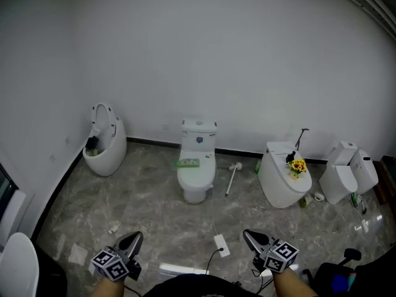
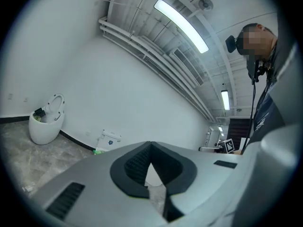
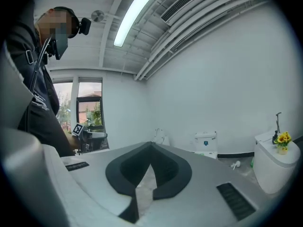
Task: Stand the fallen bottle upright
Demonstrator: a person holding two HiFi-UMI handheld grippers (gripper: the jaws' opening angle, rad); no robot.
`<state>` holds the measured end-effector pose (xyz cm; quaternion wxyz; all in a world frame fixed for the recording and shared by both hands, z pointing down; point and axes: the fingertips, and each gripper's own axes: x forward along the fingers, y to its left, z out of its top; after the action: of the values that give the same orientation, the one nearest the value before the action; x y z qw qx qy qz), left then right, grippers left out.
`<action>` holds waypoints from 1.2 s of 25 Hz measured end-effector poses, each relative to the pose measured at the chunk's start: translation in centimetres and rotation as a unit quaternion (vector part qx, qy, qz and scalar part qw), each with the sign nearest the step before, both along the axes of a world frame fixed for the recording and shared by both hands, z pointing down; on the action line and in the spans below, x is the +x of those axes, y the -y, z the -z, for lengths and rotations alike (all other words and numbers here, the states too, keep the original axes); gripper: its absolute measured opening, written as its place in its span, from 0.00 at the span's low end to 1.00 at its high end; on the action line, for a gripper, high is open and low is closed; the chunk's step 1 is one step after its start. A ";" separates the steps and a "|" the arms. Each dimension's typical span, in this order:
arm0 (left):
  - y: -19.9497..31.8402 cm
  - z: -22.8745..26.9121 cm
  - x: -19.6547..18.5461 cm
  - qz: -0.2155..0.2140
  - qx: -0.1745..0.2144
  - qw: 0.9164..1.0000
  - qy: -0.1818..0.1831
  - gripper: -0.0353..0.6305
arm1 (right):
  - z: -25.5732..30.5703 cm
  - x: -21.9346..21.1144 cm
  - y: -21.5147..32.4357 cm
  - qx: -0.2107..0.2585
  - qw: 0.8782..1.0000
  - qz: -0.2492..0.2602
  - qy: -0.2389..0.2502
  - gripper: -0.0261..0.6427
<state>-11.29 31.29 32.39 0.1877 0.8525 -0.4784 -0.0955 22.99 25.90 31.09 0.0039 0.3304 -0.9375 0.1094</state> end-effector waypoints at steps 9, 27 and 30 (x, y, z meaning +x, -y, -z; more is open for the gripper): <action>9.1 -0.7 4.6 0.022 -0.010 1.000 -0.007 0.07 | 0.4 3.9 11.7 0.002 1.000 0.020 0.004 0.04; 31.5 -1.4 -14.6 -0.053 -0.003 0.998 -0.016 0.07 | 2.3 -10.9 30.6 0.005 0.996 -0.091 -0.004 0.04; 34.7 -1.4 -17.2 -0.050 -0.004 0.998 -0.025 0.07 | 2.1 -13.8 33.2 0.001 0.996 -0.091 -0.008 0.04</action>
<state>-28.45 -3.39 33.81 0.2075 0.8722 -0.4304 -0.1051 9.20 -7.28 28.95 0.0010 0.4147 -0.9038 0.1059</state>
